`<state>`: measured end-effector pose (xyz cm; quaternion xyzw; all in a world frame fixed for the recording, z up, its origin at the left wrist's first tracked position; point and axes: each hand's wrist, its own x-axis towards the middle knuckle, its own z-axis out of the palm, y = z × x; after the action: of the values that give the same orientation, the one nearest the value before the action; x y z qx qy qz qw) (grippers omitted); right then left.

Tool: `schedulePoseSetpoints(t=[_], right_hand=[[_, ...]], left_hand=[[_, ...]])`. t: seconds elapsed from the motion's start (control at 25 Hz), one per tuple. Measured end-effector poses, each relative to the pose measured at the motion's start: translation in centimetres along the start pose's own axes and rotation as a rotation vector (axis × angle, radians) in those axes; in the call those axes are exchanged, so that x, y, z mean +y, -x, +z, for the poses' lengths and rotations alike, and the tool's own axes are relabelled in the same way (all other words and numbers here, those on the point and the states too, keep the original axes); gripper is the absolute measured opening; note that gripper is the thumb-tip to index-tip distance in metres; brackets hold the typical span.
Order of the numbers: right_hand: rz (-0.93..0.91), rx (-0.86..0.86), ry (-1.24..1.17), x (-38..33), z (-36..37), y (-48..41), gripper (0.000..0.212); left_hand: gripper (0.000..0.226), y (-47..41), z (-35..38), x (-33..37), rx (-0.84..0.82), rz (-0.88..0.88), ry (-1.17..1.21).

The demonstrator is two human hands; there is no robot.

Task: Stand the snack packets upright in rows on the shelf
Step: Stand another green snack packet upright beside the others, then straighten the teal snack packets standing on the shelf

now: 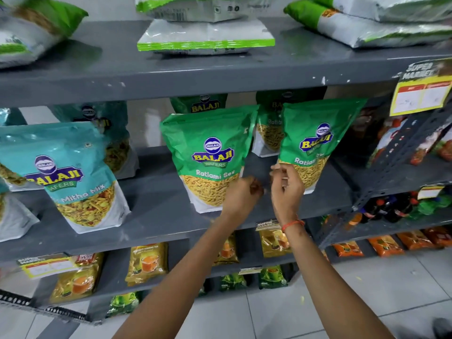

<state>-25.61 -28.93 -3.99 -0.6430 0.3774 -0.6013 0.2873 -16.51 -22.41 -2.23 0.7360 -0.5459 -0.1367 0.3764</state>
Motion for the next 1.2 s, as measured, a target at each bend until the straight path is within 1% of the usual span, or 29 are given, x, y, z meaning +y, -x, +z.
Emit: schedulePoseSetpoints(t=[0.08, 0.12, 0.16, 0.2, 0.24, 0.28, 0.32, 0.36, 0.4, 0.48, 0.6, 0.72, 0.84, 0.92, 0.96, 1.0, 1.08, 1.12, 1.2], right_hand=[[-0.039, 0.088, 0.087, 1.9, -2.3, -1.4, 0.022], [-0.024, 0.101, 0.138, 3.2, -3.4, -2.1, 0.029], [0.029, 0.091, 0.169, 4.6, -4.3, -2.6, 0.040], [0.124, 0.055, 0.168, 6.1, -5.1, -3.1, 0.053], [0.254, -0.004, 0.129, 7.4, -5.7, -3.5, 0.063], [0.383, -0.078, 0.059, 8.5, -6.1, -3.8, 0.070], [0.470, -0.159, -0.011, 9.4, -6.4, -4.1, 0.072], [0.497, -0.222, -0.047, 10.3, -6.7, -4.4, 0.070], [0.489, -0.254, -0.041, 11.1, -6.9, -4.6, 0.068], [0.476, -0.260, 0.001, 12.0, -7.4, -4.9, 0.068], [0.472, -0.219, 0.035, 13.0, -7.8, -4.9, 0.069], [0.454, -0.225, 0.047, 13.1, -7.9, -4.9, 0.070], [0.456, -0.221, 0.054, 12.6, -7.8, -4.6, 0.077], [0.452, -0.139, 0.072, 11.1, -7.5, -3.8, 0.089], [0.420, -0.075, 0.084, 9.9, -7.2, -3.4, 0.091], [0.357, -0.011, 0.087, 8.4, -6.8, -2.9, 0.090], [0.182, 0.096, 0.060, 4.7, -5.1, -1.5, 0.079], [0.105, 0.141, 0.024, 2.5, -4.0, -0.8, 0.071], [-0.013, 0.199, -0.073, -2.0, -1.3, 1.0, 0.058]], left_hand=[[0.040, -2.3, 3.4, 1.0, -0.034, -0.078, 0.053], [0.054, -3.5, 5.1, 1.2, -0.066, -0.122, 0.078], [0.067, -4.6, 6.5, 1.3, -0.090, -0.162, 0.109], [0.076, -5.5, 7.6, 1.2, -0.106, -0.194, 0.148], [0.080, -6.2, 8.6, 1.0, -0.118, -0.204, 0.185], [0.077, -6.6, 9.2, 0.5, -0.122, -0.192, 0.204], [0.071, -6.9, 9.6, -0.2, -0.113, -0.180, 0.207], [0.065, -7.2, 10.0, -0.7, -0.092, -0.177, 0.205], [0.060, -7.3, 10.3, -1.0, -0.070, -0.178, 0.206], [0.055, -7.5, 10.6, -1.2, -0.053, -0.179, 0.212], [0.057, -7.7, 11.1, -0.8, -0.070, -0.176, 0.194], [0.059, -7.7, 11.4, -0.9, -0.061, -0.170, 0.187], [0.067, -7.2, 10.8, -0.6, -0.090, -0.194, 0.193], [0.079, -6.6, 10.0, 0.1, -0.139, -0.215, 0.205], [0.083, -6.1, 9.5, 0.7, -0.147, -0.211, 0.182], [0.080, -5.5, 8.8, 1.3, -0.129, -0.189, 0.130], [0.059, -3.3, 6.1, 2.0, -0.012, -0.082, 0.020], [0.046, -1.9, 4.2, 2.1, 0.076, -0.009, -0.005], [0.027, 1.4, -0.2, 1.7, 0.288, 0.133, 0.057]])
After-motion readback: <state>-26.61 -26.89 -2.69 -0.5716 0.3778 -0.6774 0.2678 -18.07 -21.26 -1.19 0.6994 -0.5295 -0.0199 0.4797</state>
